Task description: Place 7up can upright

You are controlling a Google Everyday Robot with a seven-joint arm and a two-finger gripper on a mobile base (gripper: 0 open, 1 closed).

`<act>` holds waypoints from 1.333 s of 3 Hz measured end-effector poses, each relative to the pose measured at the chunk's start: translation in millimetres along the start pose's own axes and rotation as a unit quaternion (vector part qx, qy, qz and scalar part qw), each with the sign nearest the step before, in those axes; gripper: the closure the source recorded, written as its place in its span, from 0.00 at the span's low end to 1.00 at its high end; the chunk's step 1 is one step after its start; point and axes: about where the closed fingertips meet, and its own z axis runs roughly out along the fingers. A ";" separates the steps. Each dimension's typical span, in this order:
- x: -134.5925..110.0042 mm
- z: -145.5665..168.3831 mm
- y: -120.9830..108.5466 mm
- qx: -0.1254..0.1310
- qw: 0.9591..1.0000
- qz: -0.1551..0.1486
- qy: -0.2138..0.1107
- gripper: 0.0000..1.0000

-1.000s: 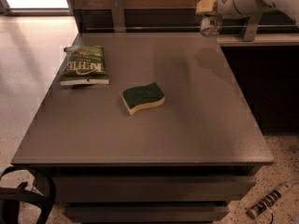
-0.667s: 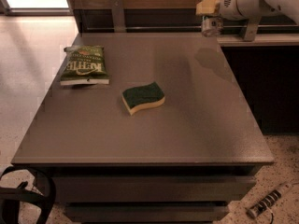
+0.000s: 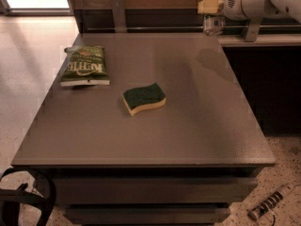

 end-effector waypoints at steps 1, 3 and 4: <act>-7.9 -17.9 10.9 -0.042 0.998 -0.041 -0.036 1.00; -17.2 -36.7 16.7 -0.094 0.987 -0.103 -0.077 1.00; -18.0 -36.8 16.1 -0.138 0.977 -0.129 -0.098 1.00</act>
Offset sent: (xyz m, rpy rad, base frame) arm -0.0336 -0.0041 0.0360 -0.0239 -0.2046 0.1814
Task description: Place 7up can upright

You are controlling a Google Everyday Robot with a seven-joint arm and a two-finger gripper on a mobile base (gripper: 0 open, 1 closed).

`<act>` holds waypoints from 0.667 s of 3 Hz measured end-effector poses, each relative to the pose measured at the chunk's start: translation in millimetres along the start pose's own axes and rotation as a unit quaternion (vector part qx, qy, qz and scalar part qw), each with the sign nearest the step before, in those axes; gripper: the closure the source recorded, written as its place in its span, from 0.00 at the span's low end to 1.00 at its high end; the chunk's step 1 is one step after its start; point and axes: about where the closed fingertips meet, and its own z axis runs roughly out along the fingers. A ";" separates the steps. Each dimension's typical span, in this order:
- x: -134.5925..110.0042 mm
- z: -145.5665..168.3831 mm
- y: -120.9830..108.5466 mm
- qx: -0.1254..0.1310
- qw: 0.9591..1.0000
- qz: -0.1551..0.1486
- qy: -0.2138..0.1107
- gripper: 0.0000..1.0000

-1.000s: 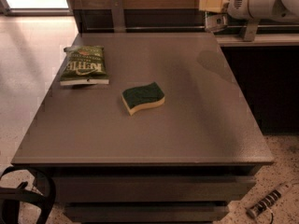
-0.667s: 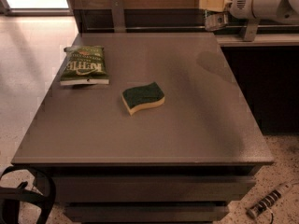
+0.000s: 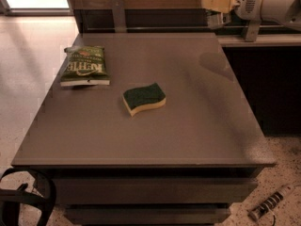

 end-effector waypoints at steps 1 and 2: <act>-4.3 -1.8 -1.6 -0.009 1.000 -0.019 -0.007 1.00; -4.3 -1.7 -1.6 -0.009 1.000 -0.019 -0.007 1.00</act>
Offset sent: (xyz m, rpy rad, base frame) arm 0.0000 -0.0040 0.0057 -0.0174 -0.0404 0.0250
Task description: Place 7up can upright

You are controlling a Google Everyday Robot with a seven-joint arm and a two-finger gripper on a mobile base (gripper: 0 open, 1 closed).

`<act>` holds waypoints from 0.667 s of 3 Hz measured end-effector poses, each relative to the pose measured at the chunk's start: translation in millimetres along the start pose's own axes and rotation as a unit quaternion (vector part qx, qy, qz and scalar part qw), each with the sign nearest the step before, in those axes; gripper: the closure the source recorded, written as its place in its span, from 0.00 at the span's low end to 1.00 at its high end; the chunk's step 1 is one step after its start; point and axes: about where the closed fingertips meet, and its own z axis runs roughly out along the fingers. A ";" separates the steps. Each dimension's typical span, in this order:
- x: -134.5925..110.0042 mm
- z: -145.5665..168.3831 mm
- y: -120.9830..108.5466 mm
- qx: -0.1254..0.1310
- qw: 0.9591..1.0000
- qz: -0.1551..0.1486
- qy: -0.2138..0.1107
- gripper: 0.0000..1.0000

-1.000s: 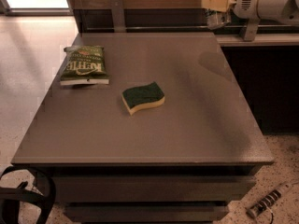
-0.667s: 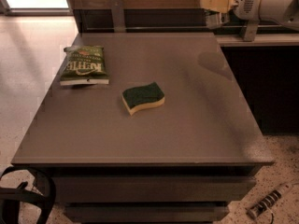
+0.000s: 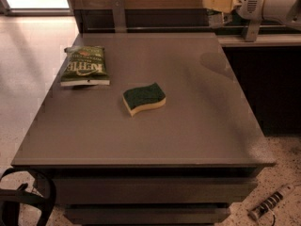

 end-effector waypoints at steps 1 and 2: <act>-0.1 4.0 -1.7 -0.015 1.000 0.011 -0.020 1.00; -1.9 4.5 -0.8 -0.038 0.998 0.018 -0.051 1.00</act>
Offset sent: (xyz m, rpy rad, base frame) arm 0.0045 -0.0059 0.0040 0.1645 -0.0689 0.0799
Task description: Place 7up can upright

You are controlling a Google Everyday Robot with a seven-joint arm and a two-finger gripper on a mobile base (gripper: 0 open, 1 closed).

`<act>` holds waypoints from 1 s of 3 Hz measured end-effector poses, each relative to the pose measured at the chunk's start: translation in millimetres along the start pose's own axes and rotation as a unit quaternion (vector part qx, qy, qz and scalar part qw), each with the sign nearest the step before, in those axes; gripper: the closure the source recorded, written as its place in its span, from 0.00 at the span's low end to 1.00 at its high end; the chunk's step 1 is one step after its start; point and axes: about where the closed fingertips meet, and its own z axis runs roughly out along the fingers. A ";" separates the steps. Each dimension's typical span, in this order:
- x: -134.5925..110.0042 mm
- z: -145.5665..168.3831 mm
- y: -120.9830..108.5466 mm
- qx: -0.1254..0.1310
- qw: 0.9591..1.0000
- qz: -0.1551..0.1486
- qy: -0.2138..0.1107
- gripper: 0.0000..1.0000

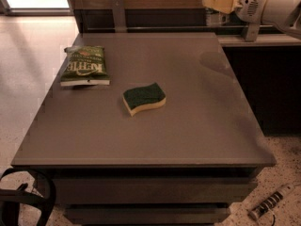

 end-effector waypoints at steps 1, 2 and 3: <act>-0.4 -2.3 4.8 -0.016 1.000 -0.009 -0.009 1.00; 7.2 -5.1 14.9 -0.034 0.999 -0.022 -0.004 1.00; 24.1 -2.2 23.8 -0.048 0.998 -0.034 -0.008 1.00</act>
Offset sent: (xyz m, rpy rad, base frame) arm -0.0307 0.0051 -0.0146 -0.0461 -0.0542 0.1108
